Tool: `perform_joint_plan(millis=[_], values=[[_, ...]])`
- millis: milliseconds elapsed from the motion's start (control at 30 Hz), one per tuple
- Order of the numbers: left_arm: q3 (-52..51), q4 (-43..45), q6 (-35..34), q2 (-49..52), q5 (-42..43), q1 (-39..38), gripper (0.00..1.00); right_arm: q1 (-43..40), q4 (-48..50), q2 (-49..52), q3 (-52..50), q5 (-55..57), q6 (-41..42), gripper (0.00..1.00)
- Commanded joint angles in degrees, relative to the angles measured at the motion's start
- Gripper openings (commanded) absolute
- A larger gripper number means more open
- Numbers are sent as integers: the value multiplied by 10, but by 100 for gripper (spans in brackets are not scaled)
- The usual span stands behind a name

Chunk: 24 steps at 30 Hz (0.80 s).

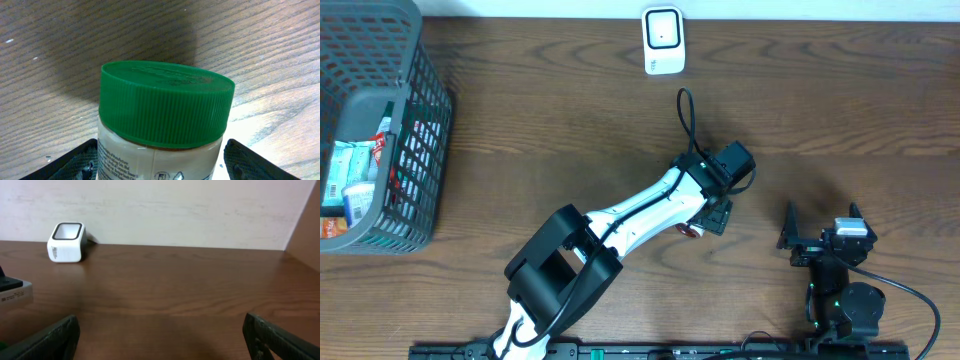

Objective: Scan the item barcode
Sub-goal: 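Lower the jar onto the table, open the left gripper, withdraw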

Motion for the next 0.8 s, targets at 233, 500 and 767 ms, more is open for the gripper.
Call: perform_joint_plan(millis=[233,500,767], values=[[9,-3,10,-34,-40,3,80,-4,-2,0,-1,1,-2,99],[9,-1,10,-35,-67,3,80,-4,-2,0,-1,1,-2,99],[9,1,10,-36,-67,3,80,-4,-2,0,-1,1,-2,99]])
